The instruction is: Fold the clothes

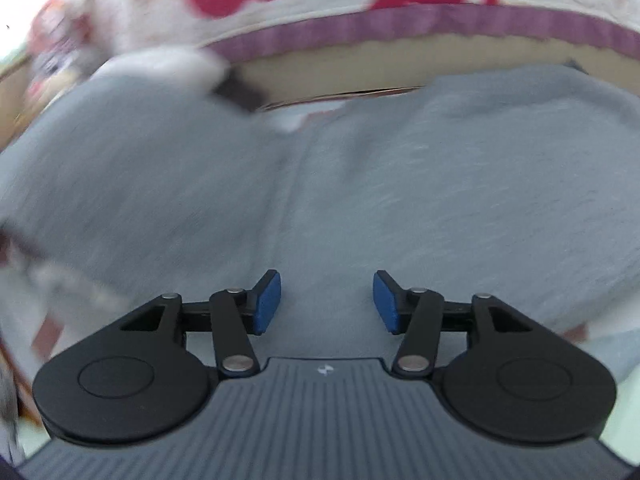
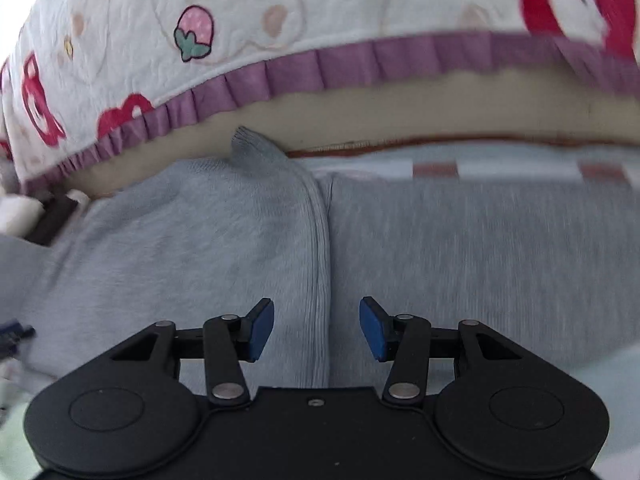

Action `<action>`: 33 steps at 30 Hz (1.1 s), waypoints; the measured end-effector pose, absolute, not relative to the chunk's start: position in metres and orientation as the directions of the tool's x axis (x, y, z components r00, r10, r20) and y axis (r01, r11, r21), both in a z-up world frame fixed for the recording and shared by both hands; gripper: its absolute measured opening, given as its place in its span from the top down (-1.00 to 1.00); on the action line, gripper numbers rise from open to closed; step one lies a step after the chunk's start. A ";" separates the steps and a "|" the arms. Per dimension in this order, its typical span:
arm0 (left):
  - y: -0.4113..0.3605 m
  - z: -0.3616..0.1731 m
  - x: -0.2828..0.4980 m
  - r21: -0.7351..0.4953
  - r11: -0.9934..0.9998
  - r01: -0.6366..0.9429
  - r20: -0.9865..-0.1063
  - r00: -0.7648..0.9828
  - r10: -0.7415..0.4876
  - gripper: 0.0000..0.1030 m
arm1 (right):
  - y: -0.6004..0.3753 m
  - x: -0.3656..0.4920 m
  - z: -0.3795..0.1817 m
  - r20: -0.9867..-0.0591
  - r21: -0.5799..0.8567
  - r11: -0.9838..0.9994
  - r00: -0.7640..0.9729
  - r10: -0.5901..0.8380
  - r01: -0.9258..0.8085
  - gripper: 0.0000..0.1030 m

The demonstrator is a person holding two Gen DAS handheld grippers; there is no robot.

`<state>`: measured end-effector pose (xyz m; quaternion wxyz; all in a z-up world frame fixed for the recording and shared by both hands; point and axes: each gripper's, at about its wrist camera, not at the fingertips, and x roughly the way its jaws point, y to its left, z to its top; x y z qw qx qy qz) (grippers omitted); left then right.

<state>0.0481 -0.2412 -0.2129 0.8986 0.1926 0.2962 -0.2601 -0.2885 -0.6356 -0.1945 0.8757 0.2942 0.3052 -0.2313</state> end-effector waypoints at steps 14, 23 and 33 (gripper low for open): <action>-0.195 -0.214 0.079 -0.106 0.806 0.582 -0.681 0.548 -0.486 0.86 | -0.614 -0.311 -0.173 -0.512 0.486 0.751 0.842 -0.170 0.448 0.85; -0.162 -0.216 0.077 -0.314 0.871 0.378 -0.701 0.526 -0.481 0.39 | -0.604 -0.311 -0.203 -0.644 0.411 0.775 0.754 -0.127 0.481 0.66; -0.158 -0.222 0.079 -0.327 0.876 0.355 -0.737 0.484 -0.472 0.79 | -0.618 -0.313 -0.216 -0.595 0.578 0.647 0.800 -0.084 0.497 0.84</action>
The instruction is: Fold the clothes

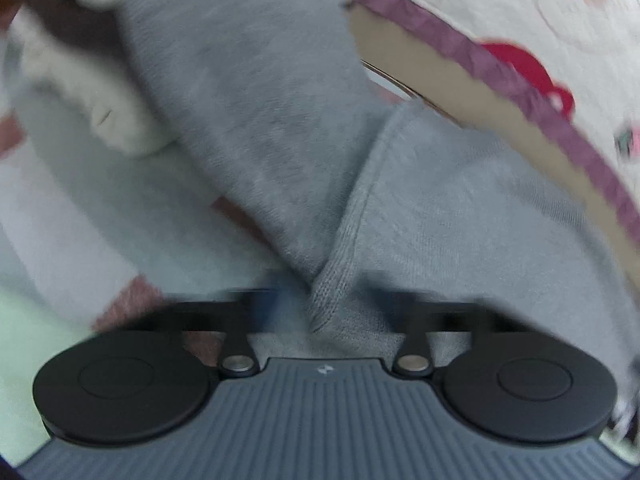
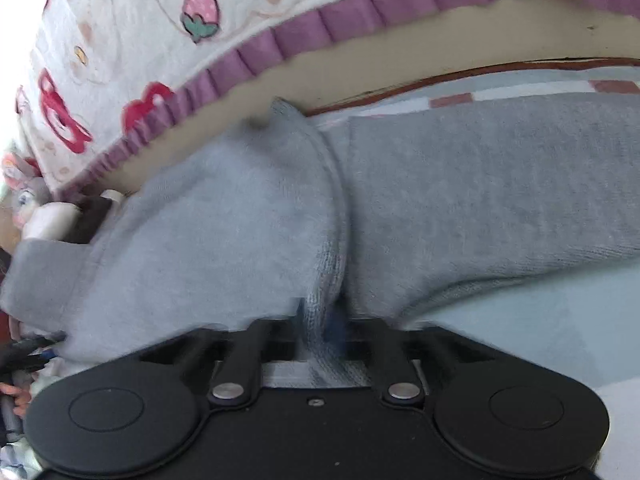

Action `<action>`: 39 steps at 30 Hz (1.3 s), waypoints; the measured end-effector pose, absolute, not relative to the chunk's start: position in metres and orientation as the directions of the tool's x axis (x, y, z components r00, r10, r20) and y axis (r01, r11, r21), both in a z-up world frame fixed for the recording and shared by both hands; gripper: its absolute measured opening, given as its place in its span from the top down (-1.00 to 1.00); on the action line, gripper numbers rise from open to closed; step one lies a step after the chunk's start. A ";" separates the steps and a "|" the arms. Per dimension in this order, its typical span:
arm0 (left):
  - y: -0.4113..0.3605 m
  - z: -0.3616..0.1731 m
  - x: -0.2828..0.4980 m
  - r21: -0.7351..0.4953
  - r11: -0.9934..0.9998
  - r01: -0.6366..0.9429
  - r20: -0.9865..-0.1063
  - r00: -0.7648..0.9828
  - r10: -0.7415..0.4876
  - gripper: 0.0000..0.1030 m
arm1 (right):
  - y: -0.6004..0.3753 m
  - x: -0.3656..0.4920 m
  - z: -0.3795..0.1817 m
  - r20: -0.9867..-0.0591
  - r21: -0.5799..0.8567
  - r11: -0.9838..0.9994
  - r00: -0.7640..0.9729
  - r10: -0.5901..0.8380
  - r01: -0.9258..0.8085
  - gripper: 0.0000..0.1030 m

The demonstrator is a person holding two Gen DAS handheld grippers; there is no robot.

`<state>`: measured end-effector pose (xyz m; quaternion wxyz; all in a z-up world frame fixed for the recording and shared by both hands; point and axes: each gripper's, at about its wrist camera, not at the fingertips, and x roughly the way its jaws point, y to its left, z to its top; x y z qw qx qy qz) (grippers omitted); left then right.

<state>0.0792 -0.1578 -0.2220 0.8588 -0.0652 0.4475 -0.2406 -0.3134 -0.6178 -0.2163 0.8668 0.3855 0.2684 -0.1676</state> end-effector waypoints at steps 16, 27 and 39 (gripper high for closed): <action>-0.153 -0.186 0.065 -0.161 0.905 0.393 -0.772 0.522 -0.364 0.68 | -0.623 -0.316 -0.166 -0.650 0.412 0.750 0.744 -0.157 0.518 0.03; -0.277 -0.154 0.062 -0.178 0.684 0.707 -0.672 0.421 -0.610 0.44 | -0.678 -0.172 -0.167 -0.688 0.212 0.778 0.656 -0.311 0.591 -0.06; -0.361 -0.195 0.054 -0.223 0.735 0.641 -0.749 0.369 -0.550 0.41 | -0.682 -0.123 -0.178 -0.565 -0.021 0.853 0.698 -0.440 0.521 0.86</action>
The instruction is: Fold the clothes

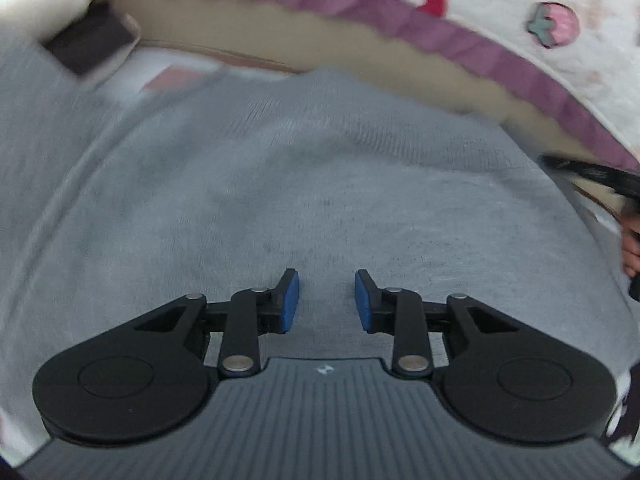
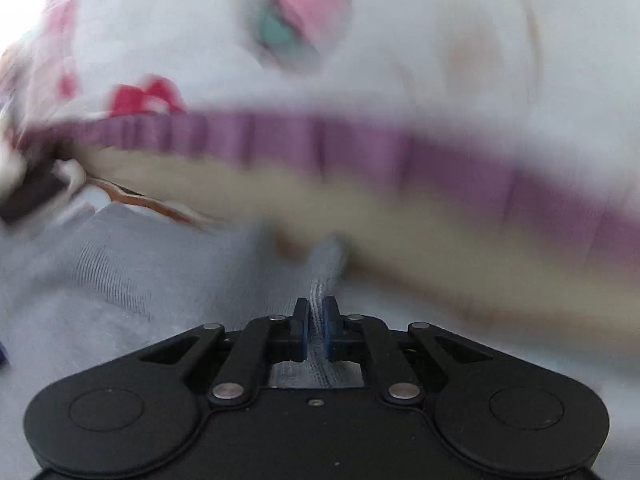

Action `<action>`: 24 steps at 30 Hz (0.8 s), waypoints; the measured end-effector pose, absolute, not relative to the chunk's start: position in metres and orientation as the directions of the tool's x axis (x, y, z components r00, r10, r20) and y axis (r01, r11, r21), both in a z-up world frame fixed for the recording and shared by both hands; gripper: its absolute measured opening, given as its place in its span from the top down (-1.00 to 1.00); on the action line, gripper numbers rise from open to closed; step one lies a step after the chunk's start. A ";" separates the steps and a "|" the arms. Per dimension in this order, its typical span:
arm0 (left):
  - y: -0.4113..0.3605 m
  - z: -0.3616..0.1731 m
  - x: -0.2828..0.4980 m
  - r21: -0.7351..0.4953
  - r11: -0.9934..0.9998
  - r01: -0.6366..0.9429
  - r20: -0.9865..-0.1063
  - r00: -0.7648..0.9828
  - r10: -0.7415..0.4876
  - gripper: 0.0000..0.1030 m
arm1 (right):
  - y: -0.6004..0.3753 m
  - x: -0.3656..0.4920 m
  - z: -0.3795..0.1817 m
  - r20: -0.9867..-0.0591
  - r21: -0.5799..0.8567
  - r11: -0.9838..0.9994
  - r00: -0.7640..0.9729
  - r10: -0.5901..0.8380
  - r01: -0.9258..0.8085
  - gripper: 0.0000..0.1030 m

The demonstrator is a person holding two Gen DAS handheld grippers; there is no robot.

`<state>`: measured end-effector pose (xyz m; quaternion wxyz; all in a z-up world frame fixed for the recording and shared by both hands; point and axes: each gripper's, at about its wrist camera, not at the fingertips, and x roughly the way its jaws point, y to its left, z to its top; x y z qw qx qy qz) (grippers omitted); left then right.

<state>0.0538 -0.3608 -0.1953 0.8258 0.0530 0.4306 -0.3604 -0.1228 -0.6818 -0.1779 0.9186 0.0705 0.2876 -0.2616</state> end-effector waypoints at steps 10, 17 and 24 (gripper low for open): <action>-0.338 -0.195 0.032 -0.119 0.723 0.680 -0.766 0.400 -0.503 0.21 | -0.653 -0.128 -0.177 -0.625 -0.132 0.767 0.548 -0.556 0.628 0.42; -0.290 -0.192 0.039 -0.134 0.754 0.643 -0.782 0.399 -0.479 -0.01 | -0.547 -0.137 -0.174 -0.678 0.165 0.911 0.714 -0.174 0.379 0.13; -0.224 -0.187 0.061 -0.181 0.822 0.540 -0.793 0.415 -0.447 -0.01 | -0.477 -0.125 -0.191 -0.757 0.138 0.958 0.651 -0.061 0.250 -0.14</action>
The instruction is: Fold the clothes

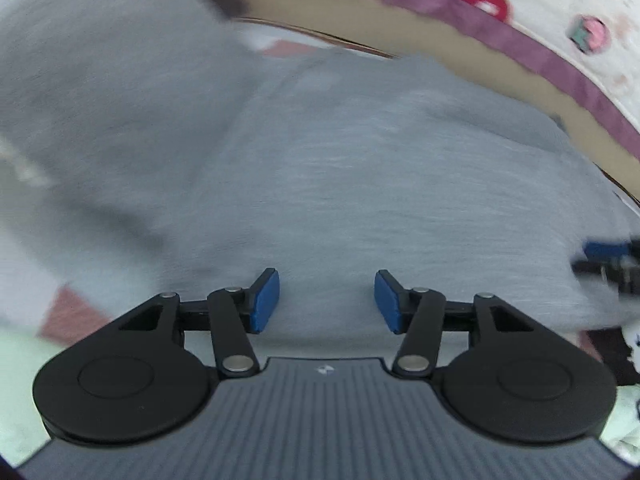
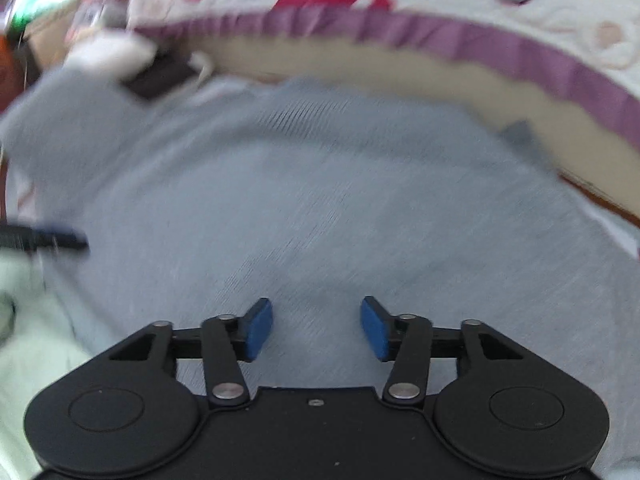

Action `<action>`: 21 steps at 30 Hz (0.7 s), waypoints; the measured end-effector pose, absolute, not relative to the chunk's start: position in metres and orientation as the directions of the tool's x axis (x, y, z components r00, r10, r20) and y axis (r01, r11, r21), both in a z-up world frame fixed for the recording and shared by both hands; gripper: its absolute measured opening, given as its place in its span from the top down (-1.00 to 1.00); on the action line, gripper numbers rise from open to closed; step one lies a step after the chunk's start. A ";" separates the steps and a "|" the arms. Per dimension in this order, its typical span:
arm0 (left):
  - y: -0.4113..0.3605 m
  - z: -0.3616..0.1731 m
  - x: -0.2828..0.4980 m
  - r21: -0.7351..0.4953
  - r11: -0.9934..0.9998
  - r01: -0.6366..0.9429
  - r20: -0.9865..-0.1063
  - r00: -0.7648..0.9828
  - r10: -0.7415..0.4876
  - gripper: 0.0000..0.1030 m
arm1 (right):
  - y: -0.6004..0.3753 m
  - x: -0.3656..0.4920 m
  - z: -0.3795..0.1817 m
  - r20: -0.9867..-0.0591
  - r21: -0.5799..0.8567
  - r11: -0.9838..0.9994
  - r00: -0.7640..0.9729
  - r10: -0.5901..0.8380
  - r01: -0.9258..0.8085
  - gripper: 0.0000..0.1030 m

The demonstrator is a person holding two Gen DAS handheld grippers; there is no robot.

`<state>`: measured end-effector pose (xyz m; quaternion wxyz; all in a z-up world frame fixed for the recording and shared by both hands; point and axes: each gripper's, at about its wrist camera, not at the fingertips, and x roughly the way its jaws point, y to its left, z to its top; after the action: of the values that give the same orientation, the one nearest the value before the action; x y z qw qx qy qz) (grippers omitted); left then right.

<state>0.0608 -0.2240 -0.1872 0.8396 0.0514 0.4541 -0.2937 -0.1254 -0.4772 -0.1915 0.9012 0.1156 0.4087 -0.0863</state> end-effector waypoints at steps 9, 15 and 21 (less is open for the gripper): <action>-0.121 -0.120 0.086 -0.332 0.899 0.286 -0.540 0.723 -0.430 0.05 | -0.446 -0.124 -0.190 -0.742 0.106 0.975 0.669 -0.052 0.194 -0.15; -0.095 -0.108 0.108 -0.178 0.970 0.168 -0.488 0.840 -0.235 0.04 | -0.446 -0.120 -0.190 -0.744 0.131 0.968 0.667 -0.045 0.212 -0.15; -0.071 -0.076 0.151 -0.288 0.944 0.159 -0.465 0.839 -0.283 0.11 | -0.434 -0.113 -0.177 -0.734 0.126 0.978 0.679 -0.021 0.167 -0.14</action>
<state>0.1513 -0.0711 -0.0759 0.9513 -0.1197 0.2592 -0.1161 -0.1133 -0.4344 -0.1766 0.9117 0.0916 0.3972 -0.0515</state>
